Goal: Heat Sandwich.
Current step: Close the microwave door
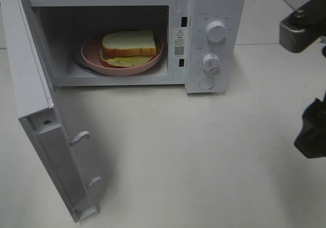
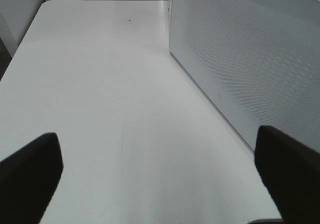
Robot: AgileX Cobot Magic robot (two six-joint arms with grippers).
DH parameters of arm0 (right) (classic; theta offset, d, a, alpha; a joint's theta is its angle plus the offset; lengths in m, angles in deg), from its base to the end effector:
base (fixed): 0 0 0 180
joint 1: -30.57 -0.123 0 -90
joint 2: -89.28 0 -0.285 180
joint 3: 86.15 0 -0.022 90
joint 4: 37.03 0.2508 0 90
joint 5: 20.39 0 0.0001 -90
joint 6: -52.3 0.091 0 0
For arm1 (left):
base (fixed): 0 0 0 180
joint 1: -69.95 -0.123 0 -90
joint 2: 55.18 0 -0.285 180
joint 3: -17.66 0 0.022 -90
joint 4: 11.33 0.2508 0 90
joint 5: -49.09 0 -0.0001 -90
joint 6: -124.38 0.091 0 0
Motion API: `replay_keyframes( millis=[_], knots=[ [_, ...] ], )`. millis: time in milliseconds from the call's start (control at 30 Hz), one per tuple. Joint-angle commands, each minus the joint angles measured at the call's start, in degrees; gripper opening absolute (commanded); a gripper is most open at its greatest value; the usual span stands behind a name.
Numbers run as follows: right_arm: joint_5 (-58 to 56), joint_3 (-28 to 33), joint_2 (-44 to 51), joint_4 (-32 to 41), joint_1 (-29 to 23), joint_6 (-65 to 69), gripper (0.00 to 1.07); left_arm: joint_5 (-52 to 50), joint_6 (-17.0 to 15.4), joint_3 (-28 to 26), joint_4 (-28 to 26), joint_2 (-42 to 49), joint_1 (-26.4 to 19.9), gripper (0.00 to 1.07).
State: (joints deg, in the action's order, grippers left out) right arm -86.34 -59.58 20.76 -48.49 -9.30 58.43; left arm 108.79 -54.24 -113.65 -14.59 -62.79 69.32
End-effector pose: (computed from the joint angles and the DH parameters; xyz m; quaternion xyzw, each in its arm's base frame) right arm 0.1465 0.1008 0.3034 -0.3088 0.9319 -0.0249 0.1886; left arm -0.0043 -0.0045 0.2783 0.0064 0.8477 -0.0191 0.5301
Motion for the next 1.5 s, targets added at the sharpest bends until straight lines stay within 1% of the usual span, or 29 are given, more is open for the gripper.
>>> replay_keyframes(
  millis=[33, 100, 133, 200, 300, 367, 433, 500, 633, 700, 733, 1000, 1133, 1167, 1200, 1300, 1400, 1433, 1467, 1500],
  knots=[
    [-0.92, 3.21, 4.81, 0.17, -0.23, 0.92, 0.76, -0.40, -0.06, 0.17, -0.46, 1.55, -0.06, 1.00],
    [-0.92, 4.07, 6.07, 0.17, -0.23, 1.15, 0.76, -0.40, -0.06, 0.17, -0.46, 1.55, -0.06, 1.00],
    [-0.97, 6.13, 9.63, 0.17, -0.23, 1.83, 0.76, -0.40, -0.06, 0.17, -0.46, 1.55, -0.06, 1.00],
    [-1.09, 6.88, 11.06, 0.17, -0.23, 1.78, 0.76, -0.40, -0.06, 0.17, -0.46, 1.55, -0.06, 1.00],
    [-2.92, 10.20, 17.93, 0.11, -0.06, 1.89, 0.76, -0.40, -0.06, 0.17, -0.46, 1.55, -0.06, 1.00],
    [-3.38, 10.83, 19.14, 0.23, -0.06, 1.89, 0.76, -0.40, -0.06, 0.17, -0.46, 1.55, -0.06, 1.00],
    [-4.98, 13.24, 23.20, 0.23, -0.06, 1.95, 0.76, -0.40, -0.06, 0.17, -0.46, 1.55, -0.06, 1.00],
    [-5.50, 14.04, 24.52, 0.23, -0.06, 2.01, 0.76, -0.40, -0.06, 0.17, -0.46, 1.55, -0.06, 1.00],
    [-7.45, 17.48, 30.14, 0.23, -0.06, 3.27, 0.76, -0.40, -0.06, 0.17, -0.46, 1.55, -0.06, 1.00],
    [-7.45, 17.99, 31.00, 0.23, -0.06, 3.61, 0.76, -0.40, -0.06, 0.17, -0.46, 1.55, -0.06, 1.00],
    [-7.33, 18.51, 32.95, 0.34, -0.06, 3.95, 0.76, -0.40, -0.06, 0.17, -0.46, 1.55, -0.06, 1.00],
    [-5.39, 18.51, 38.90, 0.52, 0.57, 3.95, 0.76, -0.40, -0.06, 0.17, -0.46, 1.55, -0.06, 1.00],
    [-1.09, 19.08, 43.32, 0.63, 5.39, 3.95, 0.76, -0.40, -0.06, 0.17, -0.46, 1.55, -0.06, 1.00],
    [-1.09, 19.08, 43.32, 0.63, 5.39, 3.95, 0.76, -0.40, -0.06, 0.17, -0.46, 1.55, -0.06, 1.00],
    [0.11, 19.25, 44.98, 0.63, 7.62, 3.95, 0.76, -0.40, -0.06, 0.17, -0.46, 1.55, -0.06, 1.00],
    [0.97, 19.37, 48.01, 1.03, 11.23, 3.95, 0.76, -0.40, -0.06, 0.17, -0.46, 1.55, -0.06, 1.00],
    [1.38, 19.48, 49.10, 1.03, 12.78, 3.90, 0.76, -0.40, -0.06, 0.17, -0.46, 1.55, -0.06, 1.00],
    [1.72, 19.48, 49.73, 1.15, 13.75, 3.90, 0.76, -0.40, -0.06, 0.17, -0.46, 1.55, -0.06, 1.00],
    [3.04, 19.82, 50.82, 1.09, 15.99, 3.84, 0.76, -0.40, -0.06, 0.17, -0.46, 1.55, -0.06, 1.00],
    [3.04, 19.82, 50.82, 1.09, 15.99, 3.84, 0.76, -0.40, -0.06, 0.17, -0.46, 1.55, -0.06, 1.00]
  ],
)
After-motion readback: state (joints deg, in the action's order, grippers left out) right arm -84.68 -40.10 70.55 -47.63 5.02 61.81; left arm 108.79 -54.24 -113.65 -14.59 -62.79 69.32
